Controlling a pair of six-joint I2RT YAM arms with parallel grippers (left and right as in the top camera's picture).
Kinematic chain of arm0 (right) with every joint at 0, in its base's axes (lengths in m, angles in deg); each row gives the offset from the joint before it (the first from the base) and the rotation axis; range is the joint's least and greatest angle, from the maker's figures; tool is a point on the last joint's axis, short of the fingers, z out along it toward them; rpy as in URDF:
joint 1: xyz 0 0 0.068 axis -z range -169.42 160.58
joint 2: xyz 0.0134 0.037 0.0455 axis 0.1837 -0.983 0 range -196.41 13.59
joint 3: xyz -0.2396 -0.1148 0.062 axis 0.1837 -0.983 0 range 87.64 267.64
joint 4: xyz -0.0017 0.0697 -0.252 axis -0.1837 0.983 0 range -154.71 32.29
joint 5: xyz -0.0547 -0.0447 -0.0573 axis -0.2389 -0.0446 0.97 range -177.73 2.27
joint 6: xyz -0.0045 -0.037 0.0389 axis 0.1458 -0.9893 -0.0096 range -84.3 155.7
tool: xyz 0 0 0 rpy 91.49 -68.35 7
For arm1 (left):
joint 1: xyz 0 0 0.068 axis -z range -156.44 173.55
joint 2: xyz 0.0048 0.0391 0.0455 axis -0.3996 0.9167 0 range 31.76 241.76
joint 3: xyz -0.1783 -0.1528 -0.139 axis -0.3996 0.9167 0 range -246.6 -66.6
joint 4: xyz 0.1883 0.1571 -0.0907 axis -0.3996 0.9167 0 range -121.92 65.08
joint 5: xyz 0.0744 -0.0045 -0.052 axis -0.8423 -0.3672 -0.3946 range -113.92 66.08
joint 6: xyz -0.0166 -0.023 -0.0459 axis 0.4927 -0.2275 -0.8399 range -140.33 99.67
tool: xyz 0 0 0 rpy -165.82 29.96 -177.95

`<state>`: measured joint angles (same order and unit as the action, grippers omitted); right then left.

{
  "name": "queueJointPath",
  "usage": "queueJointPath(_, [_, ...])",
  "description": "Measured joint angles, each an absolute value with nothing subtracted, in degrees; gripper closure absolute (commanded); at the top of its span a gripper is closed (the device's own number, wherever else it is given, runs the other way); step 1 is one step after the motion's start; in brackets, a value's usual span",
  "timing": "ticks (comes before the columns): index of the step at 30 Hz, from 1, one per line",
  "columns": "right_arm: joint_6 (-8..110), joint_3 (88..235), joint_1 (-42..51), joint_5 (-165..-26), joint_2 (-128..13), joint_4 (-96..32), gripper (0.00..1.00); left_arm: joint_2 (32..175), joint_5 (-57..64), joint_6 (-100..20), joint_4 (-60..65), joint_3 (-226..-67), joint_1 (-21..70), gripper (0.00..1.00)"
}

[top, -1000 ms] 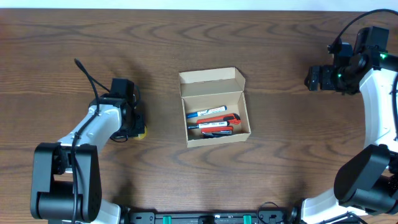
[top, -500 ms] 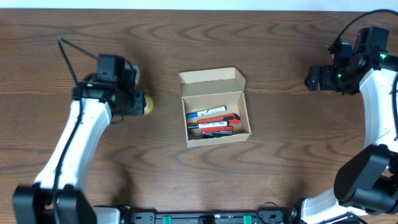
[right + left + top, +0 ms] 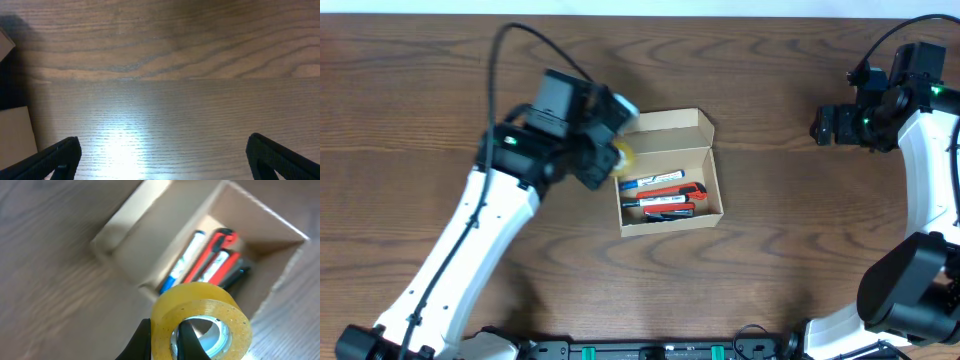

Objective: Pack container
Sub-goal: 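Carry the tape roll into the box and release it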

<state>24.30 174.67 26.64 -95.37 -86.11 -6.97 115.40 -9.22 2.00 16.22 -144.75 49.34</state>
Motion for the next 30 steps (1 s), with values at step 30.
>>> queueJointPath(30, [24.3, 174.67, 26.64, -95.37, -86.11, -7.08, 0.01, 135.5, -12.11, 21.69, 10.84, -144.77, 60.48, 0.94])
